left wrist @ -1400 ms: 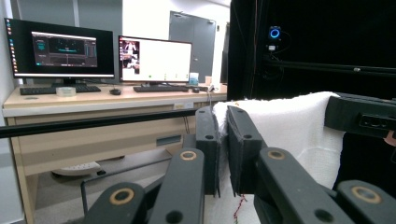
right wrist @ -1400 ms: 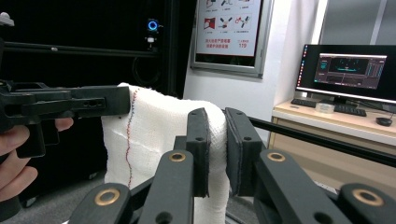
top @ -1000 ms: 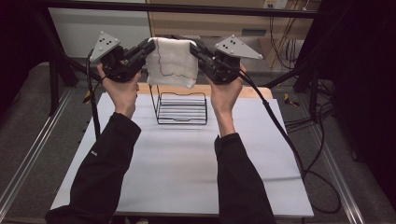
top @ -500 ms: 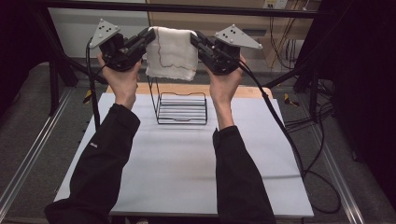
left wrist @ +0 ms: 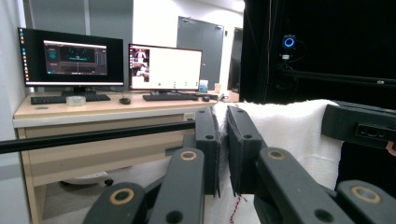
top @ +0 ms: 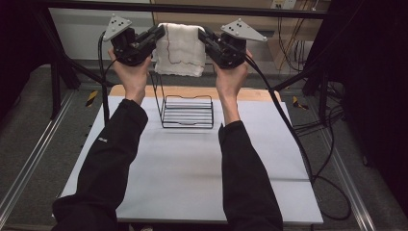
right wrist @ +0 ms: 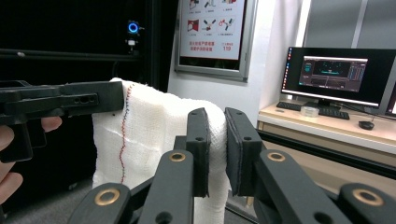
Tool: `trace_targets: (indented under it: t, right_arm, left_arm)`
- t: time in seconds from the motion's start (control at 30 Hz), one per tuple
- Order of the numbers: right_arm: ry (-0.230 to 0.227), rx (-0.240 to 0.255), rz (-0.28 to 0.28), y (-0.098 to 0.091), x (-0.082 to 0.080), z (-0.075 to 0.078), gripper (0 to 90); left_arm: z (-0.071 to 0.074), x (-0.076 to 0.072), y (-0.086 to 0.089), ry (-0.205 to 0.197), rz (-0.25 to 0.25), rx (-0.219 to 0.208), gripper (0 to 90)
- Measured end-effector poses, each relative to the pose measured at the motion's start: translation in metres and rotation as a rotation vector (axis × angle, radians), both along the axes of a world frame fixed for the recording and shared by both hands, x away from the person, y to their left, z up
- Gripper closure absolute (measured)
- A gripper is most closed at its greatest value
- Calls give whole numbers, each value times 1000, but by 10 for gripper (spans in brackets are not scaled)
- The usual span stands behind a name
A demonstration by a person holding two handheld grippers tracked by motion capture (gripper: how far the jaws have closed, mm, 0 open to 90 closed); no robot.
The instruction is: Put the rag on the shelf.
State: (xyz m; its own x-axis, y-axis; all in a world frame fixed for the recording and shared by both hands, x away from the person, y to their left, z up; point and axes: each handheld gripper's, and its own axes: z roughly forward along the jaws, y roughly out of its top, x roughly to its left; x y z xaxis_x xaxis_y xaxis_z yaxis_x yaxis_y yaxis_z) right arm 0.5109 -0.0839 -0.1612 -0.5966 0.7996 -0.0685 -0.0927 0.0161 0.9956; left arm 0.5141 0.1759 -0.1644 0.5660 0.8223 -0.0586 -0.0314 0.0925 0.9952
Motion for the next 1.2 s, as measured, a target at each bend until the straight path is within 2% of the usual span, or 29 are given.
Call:
trace_targets:
  t: [0.1, 0.3, 0.43, 0.63, 0.7, 0.9, 1.2]
  right_arm:
    - [7, -6, 1, 1, 7, -1, 808]
    - [7, -6, -2, 0, 15, 2, 808]
    - [21, -4, -5, 0, 21, 1, 808]
    - [36, -29, -9, 2, 28, -5, 807]
    - [42, -36, -11, 3, 30, -7, 807]
    - [53, -50, -7, 6, 32, -14, 807]
    - [83, -69, -5, 2, 32, -27, 807]
  left_arm:
    - [-2, 6, 0, 9, 0, -12, 835]
    - [-1, 13, 0, 2, 6, 6, 835]
    - [-3, 16, -2, 8, 13, 22, 835]
    - [-13, 22, 3, 30, 9, 19, 835]
    - [-16, 23, 4, 34, 12, 31, 835]
    - [-24, 25, 7, 54, 2, 20, 835]
    - [-36, 24, 6, 68, -12, 44, 835]
